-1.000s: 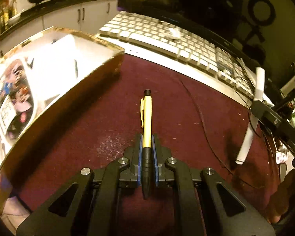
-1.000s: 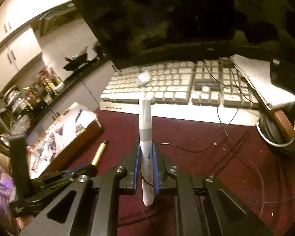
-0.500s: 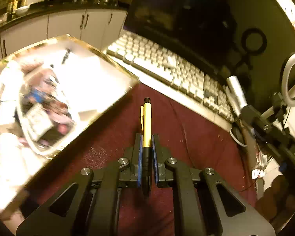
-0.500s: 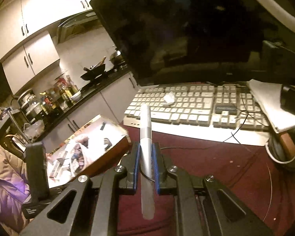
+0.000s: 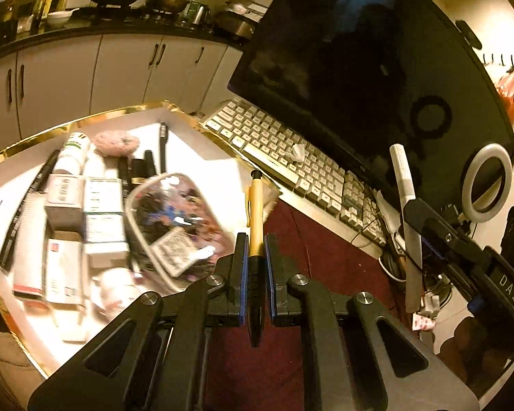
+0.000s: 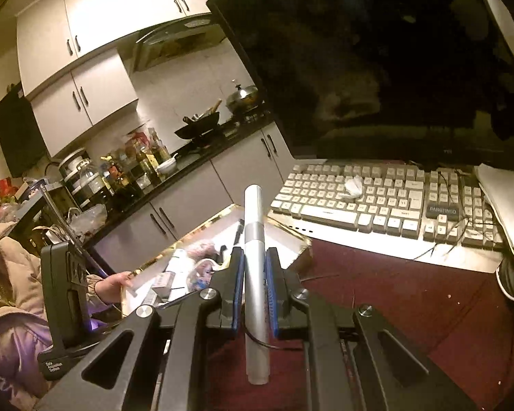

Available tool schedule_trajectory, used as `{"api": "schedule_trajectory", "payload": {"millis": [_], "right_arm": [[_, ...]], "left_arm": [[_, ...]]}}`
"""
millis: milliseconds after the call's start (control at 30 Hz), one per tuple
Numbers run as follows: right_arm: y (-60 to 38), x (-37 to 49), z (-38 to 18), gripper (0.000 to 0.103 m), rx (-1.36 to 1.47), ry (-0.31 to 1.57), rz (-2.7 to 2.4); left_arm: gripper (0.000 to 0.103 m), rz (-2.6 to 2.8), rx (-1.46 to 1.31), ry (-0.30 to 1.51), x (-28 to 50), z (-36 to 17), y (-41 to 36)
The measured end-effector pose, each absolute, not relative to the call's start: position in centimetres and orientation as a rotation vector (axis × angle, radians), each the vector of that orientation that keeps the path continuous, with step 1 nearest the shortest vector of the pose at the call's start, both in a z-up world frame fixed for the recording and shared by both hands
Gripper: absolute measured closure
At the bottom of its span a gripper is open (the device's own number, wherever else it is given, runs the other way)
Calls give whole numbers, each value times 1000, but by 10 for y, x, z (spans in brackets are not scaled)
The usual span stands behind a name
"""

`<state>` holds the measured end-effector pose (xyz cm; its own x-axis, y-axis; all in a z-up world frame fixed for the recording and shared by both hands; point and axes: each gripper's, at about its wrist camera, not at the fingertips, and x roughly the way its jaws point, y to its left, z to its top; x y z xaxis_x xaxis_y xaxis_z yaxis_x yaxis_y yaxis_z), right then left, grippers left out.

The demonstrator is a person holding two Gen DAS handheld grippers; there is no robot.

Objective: Organize objects
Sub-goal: 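Carry the yellow pen and white marker over the white tray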

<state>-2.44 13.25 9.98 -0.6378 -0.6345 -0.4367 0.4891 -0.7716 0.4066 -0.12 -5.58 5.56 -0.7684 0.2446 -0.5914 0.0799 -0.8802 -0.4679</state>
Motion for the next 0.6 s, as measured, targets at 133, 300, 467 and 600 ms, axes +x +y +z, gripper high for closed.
{"api": "schedule_trajectory", "payload": {"millis": [133, 300, 467, 600], "right_arm": [[119, -28, 100, 92, 803, -344, -2278], [97, -34, 87, 92, 862, -339, -2228], [87, -48, 66, 92, 931, -380, -2202], [78, -55, 57, 92, 964, -418, -2177]], "left_arm": [[95, 2805, -1012, -765, 7, 62, -72], [95, 2863, -1008, -804, 13, 63, -98], [95, 2885, -1044, -816, 11, 56, -108], [95, 2910, -1061, -811, 6, 52, -113]]}}
